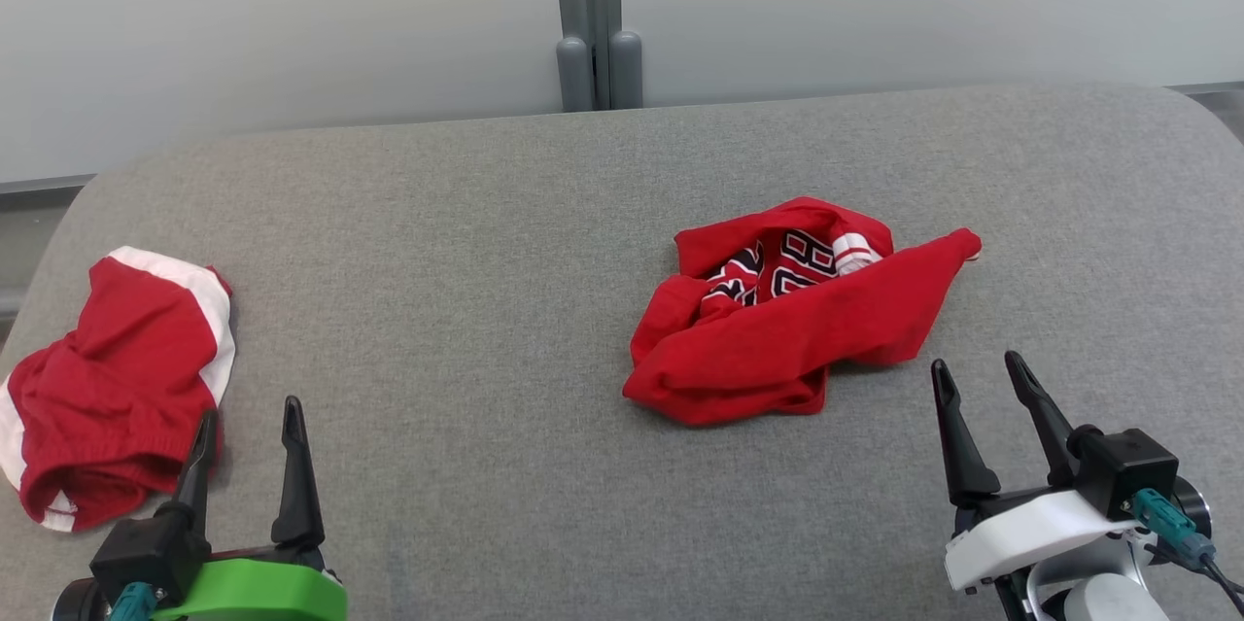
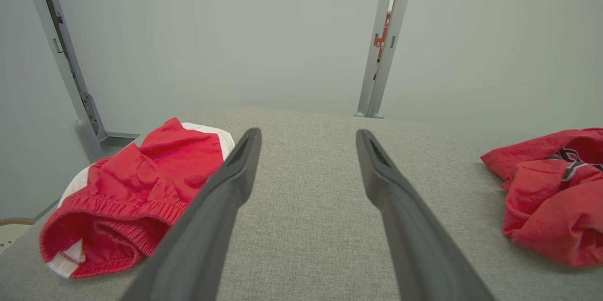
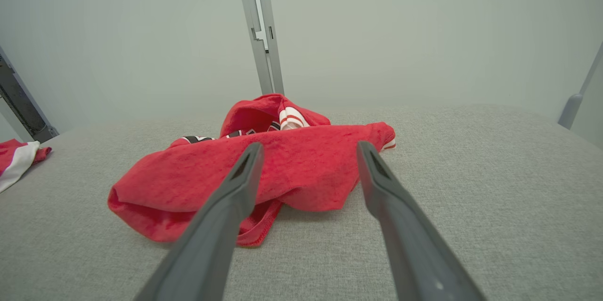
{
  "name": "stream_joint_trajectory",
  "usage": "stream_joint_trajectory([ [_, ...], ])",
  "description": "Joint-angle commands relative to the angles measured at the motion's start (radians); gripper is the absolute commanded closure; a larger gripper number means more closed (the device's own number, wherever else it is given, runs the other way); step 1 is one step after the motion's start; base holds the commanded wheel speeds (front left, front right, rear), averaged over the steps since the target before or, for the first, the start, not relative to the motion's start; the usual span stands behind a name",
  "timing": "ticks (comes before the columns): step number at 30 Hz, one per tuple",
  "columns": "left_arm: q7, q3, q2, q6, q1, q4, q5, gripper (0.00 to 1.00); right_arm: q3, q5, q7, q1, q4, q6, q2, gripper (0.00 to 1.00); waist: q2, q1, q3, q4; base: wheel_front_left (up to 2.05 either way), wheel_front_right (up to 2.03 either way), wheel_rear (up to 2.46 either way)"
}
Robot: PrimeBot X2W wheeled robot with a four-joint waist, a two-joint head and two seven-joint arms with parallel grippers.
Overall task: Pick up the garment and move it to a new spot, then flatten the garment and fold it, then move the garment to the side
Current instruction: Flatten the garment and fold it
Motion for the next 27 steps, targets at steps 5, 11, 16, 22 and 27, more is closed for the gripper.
stream_joint_trajectory([
  [5,-0.001,0.009,-0.008,-0.013,0.008,0.009,0.018,0.0,0.0,0.003,-0.003,0.011,0.003,0.0,-0.002,0.0,0.0,0.0,0.003,-0.001,0.0,0.0,0.0],
  [11,-0.001,0.017,-0.015,-0.018,-0.001,0.013,0.025,0.0,-0.004,0.001,-0.003,0.009,0.006,0.0,-0.002,0.0,0.0,0.0,0.005,0.003,0.0,0.0,0.0],
  [16,-0.001,0.023,-0.019,-0.025,-0.005,0.017,0.026,0.0,-0.005,0.0,-0.003,0.007,0.009,0.0,-0.001,0.0,0.0,0.0,0.005,0.005,0.0,0.0,0.0],
  [22,-0.001,0.03,-0.022,-0.028,-0.01,0.02,0.029,0.0,0.003,-0.005,-0.003,-0.031,0.018,0.0,-0.007,0.0,0.0,0.0,0.009,0.004,0.0,0.0,0.0],
  [27,-0.001,0.017,-0.025,-0.032,-0.031,0.025,0.032,0.0,0.011,-0.013,-0.003,-0.143,0.062,0.0,-0.042,0.0,0.0,0.0,0.031,0.009,0.0,0.0,0.0],
])
